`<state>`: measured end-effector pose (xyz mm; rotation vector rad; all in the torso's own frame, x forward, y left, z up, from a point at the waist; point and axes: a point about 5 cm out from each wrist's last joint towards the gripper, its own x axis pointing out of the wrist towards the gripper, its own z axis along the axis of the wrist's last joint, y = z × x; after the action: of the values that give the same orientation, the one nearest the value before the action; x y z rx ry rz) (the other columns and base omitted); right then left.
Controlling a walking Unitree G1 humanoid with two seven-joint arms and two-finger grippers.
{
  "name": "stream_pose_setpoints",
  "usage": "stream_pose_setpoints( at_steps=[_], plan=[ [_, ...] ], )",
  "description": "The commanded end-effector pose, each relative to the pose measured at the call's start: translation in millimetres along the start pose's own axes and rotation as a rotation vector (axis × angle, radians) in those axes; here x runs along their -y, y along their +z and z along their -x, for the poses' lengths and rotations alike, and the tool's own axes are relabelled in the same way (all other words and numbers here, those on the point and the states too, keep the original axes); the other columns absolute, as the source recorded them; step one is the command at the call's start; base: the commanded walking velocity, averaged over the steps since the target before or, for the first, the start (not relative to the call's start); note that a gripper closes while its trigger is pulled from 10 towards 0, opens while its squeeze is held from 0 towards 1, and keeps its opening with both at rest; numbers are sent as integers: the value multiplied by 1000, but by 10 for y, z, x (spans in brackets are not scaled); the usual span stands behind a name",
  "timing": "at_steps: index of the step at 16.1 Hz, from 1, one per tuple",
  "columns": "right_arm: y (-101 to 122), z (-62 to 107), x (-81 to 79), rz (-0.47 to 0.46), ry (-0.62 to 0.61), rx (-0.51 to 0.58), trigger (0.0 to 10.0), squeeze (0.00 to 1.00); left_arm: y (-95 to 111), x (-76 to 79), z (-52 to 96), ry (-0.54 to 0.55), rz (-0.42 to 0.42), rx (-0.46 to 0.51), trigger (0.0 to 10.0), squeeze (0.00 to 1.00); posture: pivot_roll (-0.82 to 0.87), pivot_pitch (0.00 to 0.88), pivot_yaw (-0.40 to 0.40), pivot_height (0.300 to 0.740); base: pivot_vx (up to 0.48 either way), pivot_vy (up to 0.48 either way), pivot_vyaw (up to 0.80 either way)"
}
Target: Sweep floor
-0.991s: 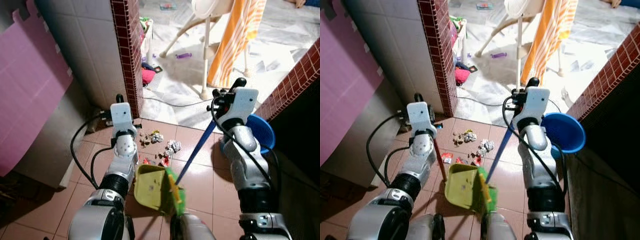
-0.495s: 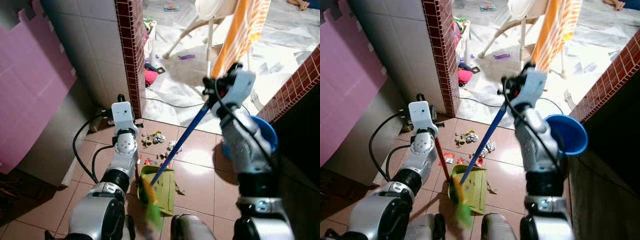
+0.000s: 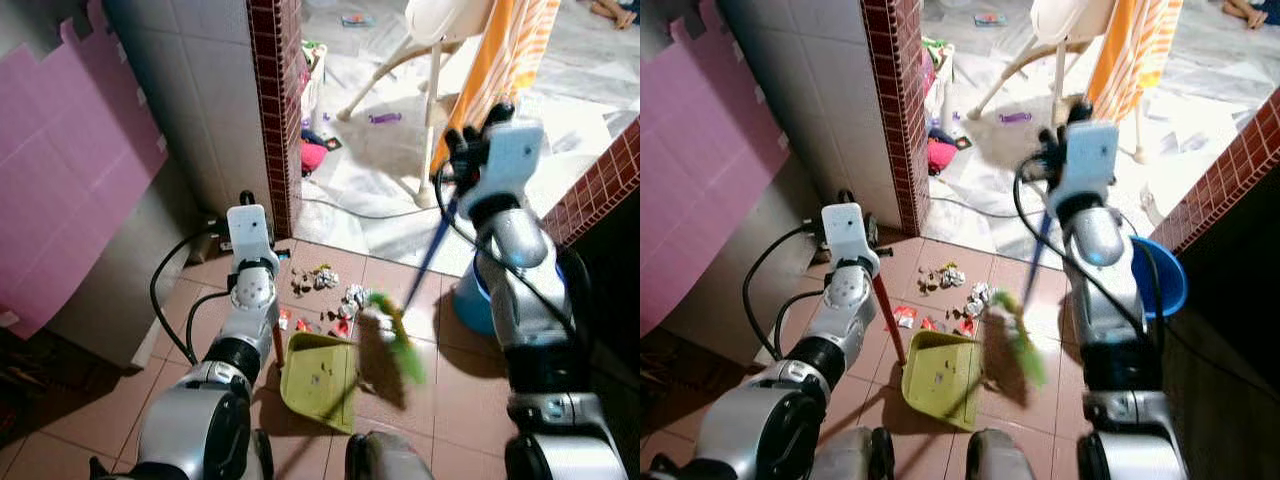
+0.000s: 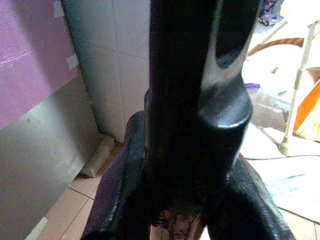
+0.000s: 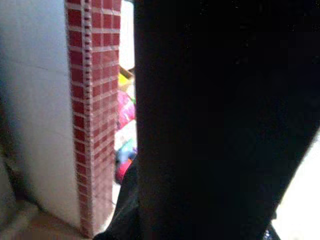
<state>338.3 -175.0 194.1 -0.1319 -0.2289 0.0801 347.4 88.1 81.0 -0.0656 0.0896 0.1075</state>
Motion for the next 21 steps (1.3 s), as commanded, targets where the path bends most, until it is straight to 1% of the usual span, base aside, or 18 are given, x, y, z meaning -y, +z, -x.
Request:
stream_pose_setpoints(
  at_steps=[1, 2, 3, 5, 6, 8, 9, 10, 12, 13, 14, 15, 16, 17, 18, 19, 20, 21],
  plan=[
    [-112, 35, -36, 2, 8, -28, 10000, 0, -224, 13, 88, -3, -5, -111, 10000, 0, -186, 146, 2, 740, 0, 0, 0],
    [-288, 99, -59, 33, 1, -55, 10000, 0, -168, -30, 61, 30, 3, -77, 10000, 0, -183, 142, 3, 740, 0, 0, 0],
    [-338, 117, -64, 63, -6, -69, 10000, 0, -143, -45, 50, 37, -3, -62, 10000, 0, -183, 142, 3, 740, 0, 0, 0],
    [-496, 134, -111, 33, -41, -127, 10000, 0, -40, -64, 18, 44, -77, 13, 10000, 0, -169, 142, 0, 740, 0, 0, 0],
    [-522, 127, -176, 30, -33, -129, 10000, 0, -15, -76, 12, 45, -90, 34, 10000, 0, -167, 142, -1, 740, 0, 0, 0],
    [-529, 115, -242, 32, -16, -117, 10000, 0, 24, -88, -1, 42, -74, 54, 10000, 0, -164, 143, 0, 740, 0, 0, 0],
    [-537, 114, -264, 43, -10, -112, 10000, 0, 100, -90, -20, 36, -80, 100, 10000, 0, -161, 143, 2, 740, 0, 0, 0],
    [-565, 121, -271, 32, -12, -127, 10000, 0, 93, -96, -21, 34, -85, 95, 10000, 0, -159, 144, 2, 740, 0, 0, 0],
    [-626, 132, -290, 16, -27, -166, 10000, 0, 66, -130, -9, 47, -124, 96, 10000, 0, -161, 145, 3, 740, 0, 0, 0],
    [-651, 134, -301, -10, -41, -181, 10000, 0, 63, -156, -9, 72, -155, 100, 10000, 0, -160, 146, 3, 740, 0, 0, 0],
    [-662, 125, -324, -16, -38, -189, 10000, 0, 96, -161, -13, 75, -170, 127, 10000, 0, -161, 146, 2, 740, 0, 0, 0],
    [-668, 111, -355, -22, -26, -197, 10000, 0, 88, -137, -12, 59, -161, 117, 10000, 0, -160, 146, 2, 740, 0, 0, 0],
    [-675, 84, -413, -71, -17, -216, 10000, 0, 17, -125, 6, 58, -151, 74, 10000, 0, -163, 144, 4, 740, 0, 0, 0],
    [-679, 74, -452, -117, -8, -231, 10000, 0, -12, -119, 17, 52, -159, 62, 10000, 0, -164, 144, 4, 740, 0, 0, 0],
    [-645, 46, -539, -238, -3, -246, 10000, 0, -76, -108, 31, 44, -130, 13, 10000, 0, -165, 144, 4, 740, 0, 0, 0],
    [-634, 39, -557, -271, -4, -248, 10000, 0, -79, -103, 31, 40, -130, 10, 10000, 0, -165, 144, 4, 740, 0, 0, 0],
    [-558, -2, -597, -362, 3, -239, 10000, 0, -85, -86, 34, 30, -134, 5, 10000, 0, -165, 144, 4, 740, 0, 0, 0],
    [-495, -36, -613, -424, 4, -231, 10000, 0, -96, -82, 40, 25, -137, 2, 10000, 0, -165, 145, 8, 740, 0, 0, 0]
  ],
)
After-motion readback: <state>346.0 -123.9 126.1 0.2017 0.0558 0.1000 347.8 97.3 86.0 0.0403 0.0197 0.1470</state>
